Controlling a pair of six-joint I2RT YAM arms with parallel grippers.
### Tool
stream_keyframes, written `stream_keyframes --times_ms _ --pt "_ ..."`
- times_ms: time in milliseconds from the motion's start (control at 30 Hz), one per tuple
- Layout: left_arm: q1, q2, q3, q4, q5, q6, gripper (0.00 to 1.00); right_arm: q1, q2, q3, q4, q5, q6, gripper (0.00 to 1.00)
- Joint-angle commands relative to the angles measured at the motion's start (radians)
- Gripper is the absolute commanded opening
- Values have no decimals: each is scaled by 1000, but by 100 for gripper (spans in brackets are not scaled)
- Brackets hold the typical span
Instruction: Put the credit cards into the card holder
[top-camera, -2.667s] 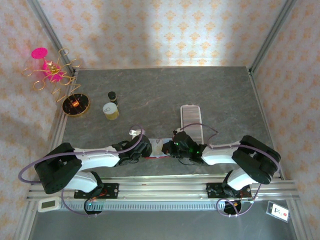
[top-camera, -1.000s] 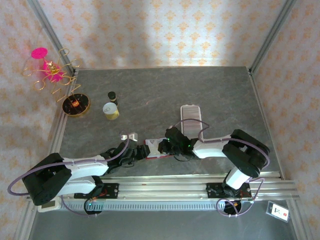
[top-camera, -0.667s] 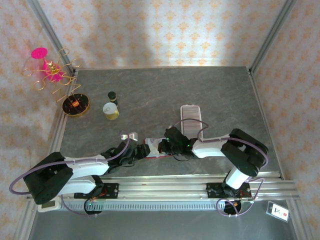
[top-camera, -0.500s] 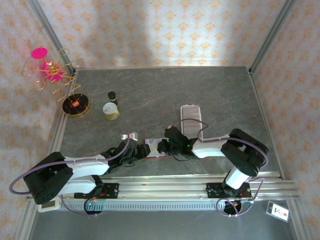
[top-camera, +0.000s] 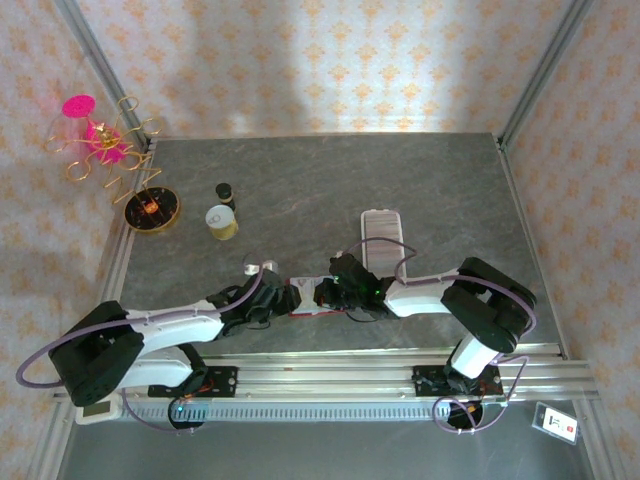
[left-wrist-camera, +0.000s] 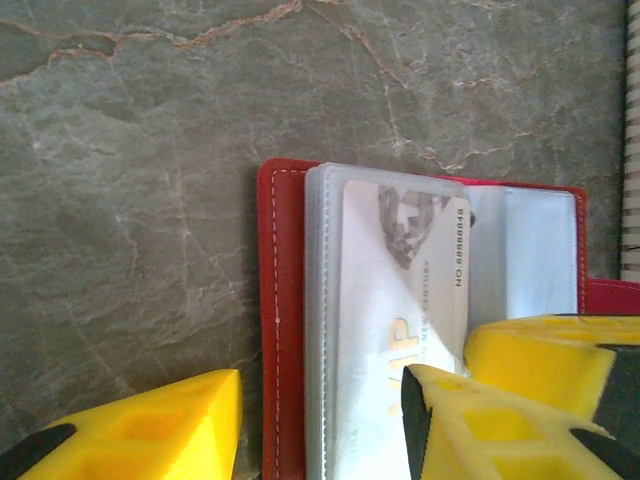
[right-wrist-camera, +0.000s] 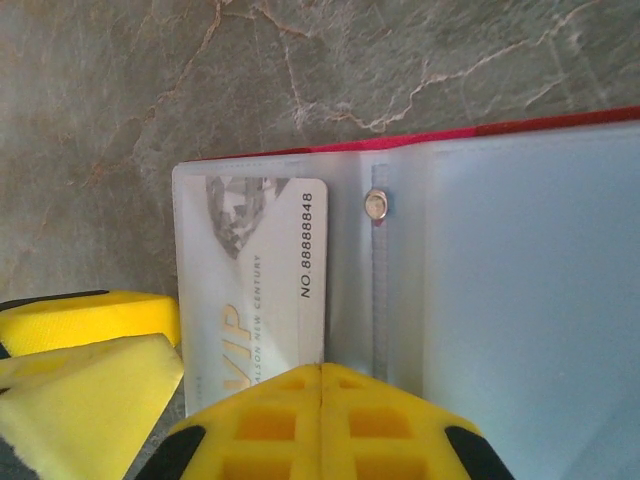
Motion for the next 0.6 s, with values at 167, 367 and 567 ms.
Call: stream_keyframes --times_ms 167,367,567 --pt "1 70 60 -42 11 -2 47 10 11 -14 35 7 7 0" --pt "0 92 53 30 87 -20 47 10 11 -22 47 7 11 0" --pt "-1 58 29 100 140 -53 46 11 11 -30 59 4 16 0"
